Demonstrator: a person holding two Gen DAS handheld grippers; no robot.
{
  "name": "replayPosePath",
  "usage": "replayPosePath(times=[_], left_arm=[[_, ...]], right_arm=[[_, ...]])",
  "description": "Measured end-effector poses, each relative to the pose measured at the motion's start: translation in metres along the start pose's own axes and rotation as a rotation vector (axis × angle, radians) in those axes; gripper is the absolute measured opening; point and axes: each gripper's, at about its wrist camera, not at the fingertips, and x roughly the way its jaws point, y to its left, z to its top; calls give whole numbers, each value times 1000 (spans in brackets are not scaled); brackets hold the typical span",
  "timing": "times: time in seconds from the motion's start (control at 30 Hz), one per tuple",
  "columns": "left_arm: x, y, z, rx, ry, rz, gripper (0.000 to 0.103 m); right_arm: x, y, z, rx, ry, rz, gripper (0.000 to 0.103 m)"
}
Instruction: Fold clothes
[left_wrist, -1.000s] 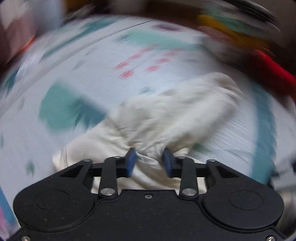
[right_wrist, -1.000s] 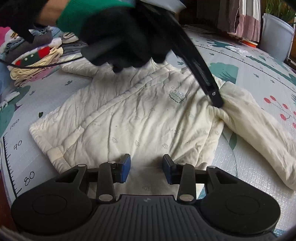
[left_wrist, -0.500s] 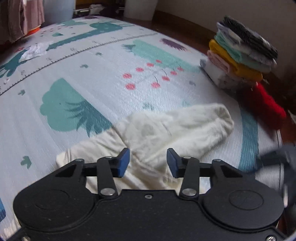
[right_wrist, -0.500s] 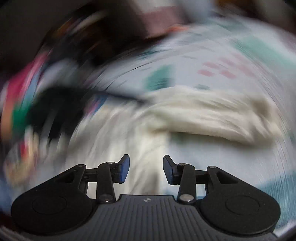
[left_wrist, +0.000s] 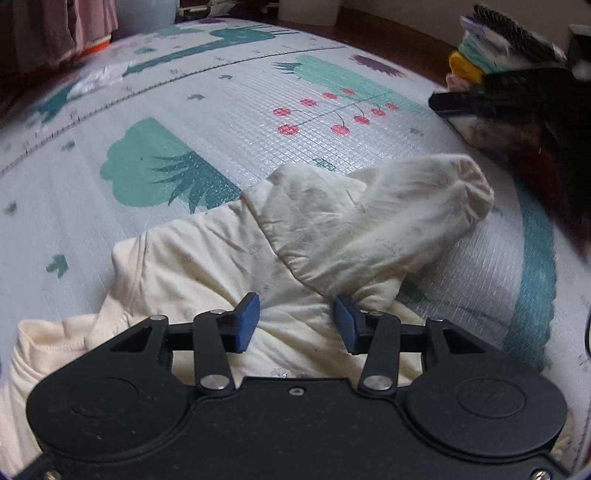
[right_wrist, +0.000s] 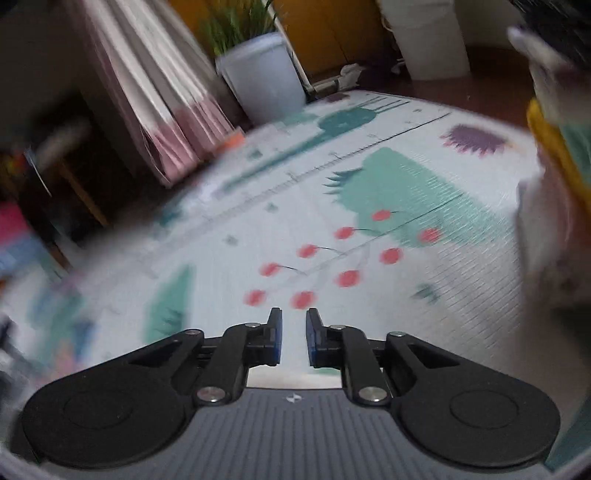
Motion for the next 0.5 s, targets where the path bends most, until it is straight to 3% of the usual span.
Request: replayPosePath(times=[0.17, 0.23, 0.37, 0.47, 0.5], left_arm=[[-19, -18, 22, 130, -124, -29, 43], [-4, -21, 33, 136, -116, -5, 43], [37, -20, 43, 131, 16, 32, 48], [30, -19, 51, 104, -17, 30, 46], [25, -17, 52, 88, -45, 18, 46]], right_arm=[[-4, 45, -31, -345, 52, 109, 18], [8, 55, -38, -435, 97, 81, 17], [32, 75, -50, -616, 187, 22, 17], [49, 90, -60, -748, 253, -22, 18], [46, 89, -54, -745, 239, -21, 18]])
